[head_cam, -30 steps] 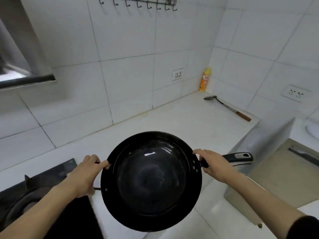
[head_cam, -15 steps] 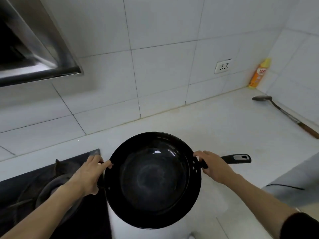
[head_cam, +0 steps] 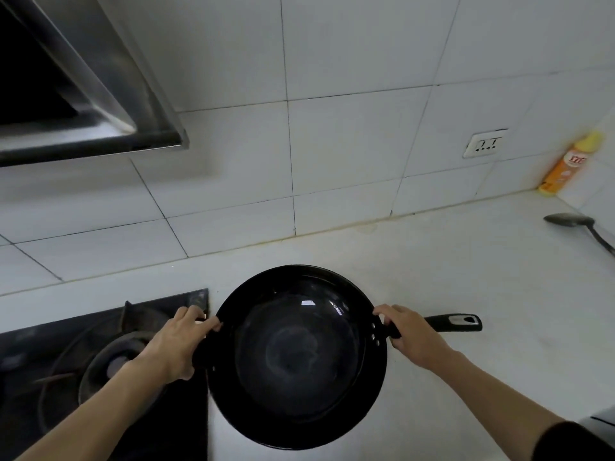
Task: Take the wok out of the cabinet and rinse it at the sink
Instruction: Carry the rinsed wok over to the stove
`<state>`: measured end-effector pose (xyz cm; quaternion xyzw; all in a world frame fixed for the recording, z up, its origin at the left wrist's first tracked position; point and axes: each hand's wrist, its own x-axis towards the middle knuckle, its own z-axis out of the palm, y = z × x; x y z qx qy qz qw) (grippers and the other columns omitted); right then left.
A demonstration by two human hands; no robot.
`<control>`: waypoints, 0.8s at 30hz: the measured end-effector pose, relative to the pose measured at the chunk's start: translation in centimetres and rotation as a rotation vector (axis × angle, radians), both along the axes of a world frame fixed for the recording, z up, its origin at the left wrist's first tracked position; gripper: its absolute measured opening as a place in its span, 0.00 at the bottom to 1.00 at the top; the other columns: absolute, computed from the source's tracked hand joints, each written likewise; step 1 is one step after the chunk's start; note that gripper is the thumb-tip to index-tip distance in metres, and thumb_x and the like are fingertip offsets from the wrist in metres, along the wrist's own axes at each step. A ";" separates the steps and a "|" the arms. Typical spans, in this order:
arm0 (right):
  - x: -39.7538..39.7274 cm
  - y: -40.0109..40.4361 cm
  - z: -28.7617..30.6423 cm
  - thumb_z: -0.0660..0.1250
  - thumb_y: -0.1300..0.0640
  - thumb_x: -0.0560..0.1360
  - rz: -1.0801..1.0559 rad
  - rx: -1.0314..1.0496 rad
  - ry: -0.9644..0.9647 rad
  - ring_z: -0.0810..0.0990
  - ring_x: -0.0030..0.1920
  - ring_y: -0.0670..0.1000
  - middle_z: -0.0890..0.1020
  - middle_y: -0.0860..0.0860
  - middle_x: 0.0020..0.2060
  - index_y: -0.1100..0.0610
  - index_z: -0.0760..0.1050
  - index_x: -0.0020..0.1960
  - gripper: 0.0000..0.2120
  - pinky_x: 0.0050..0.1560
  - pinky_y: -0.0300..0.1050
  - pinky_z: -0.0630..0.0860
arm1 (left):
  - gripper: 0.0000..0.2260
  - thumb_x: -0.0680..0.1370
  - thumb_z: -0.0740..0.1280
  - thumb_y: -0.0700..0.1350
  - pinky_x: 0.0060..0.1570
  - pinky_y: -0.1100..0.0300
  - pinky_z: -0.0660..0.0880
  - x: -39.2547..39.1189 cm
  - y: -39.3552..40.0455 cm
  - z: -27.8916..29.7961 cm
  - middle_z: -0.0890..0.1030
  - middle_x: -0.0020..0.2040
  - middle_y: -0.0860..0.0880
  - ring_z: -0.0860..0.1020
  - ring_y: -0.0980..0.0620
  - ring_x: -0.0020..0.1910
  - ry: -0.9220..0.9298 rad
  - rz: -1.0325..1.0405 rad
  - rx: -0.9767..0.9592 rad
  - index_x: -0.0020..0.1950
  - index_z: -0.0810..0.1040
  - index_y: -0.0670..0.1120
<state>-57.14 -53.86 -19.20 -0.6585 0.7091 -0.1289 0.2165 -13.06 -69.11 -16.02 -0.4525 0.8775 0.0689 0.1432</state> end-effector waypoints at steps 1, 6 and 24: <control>0.1 -0.2 -0.1 0.68 0.70 0.68 0.000 0.005 -0.003 0.74 0.43 0.44 0.73 0.43 0.43 0.44 0.70 0.61 0.29 0.45 0.39 0.74 | 0.39 0.55 0.75 0.45 0.53 0.61 0.72 0.0 -0.2 -0.1 0.65 0.59 0.52 0.64 0.51 0.55 -0.006 0.001 -0.004 0.64 0.67 0.60; 0.2 -1.6 -0.7 0.68 0.70 0.69 -0.002 0.002 -0.019 0.74 0.43 0.44 0.74 0.45 0.43 0.45 0.70 0.62 0.29 0.43 0.34 0.70 | 0.38 0.57 0.74 0.44 0.54 0.61 0.71 -0.1 -1.3 -0.2 0.64 0.60 0.53 0.63 0.51 0.56 -0.018 0.016 -0.018 0.65 0.66 0.60; 1.7 1.0 -0.3 0.72 0.62 0.70 -0.101 0.045 -0.035 0.76 0.47 0.46 0.76 0.46 0.48 0.45 0.71 0.63 0.25 0.50 0.40 0.76 | 0.28 0.71 0.66 0.44 0.72 0.49 0.58 -0.6 -0.5 0.1 0.62 0.75 0.50 0.55 0.46 0.77 -0.006 -0.067 -0.155 0.71 0.68 0.58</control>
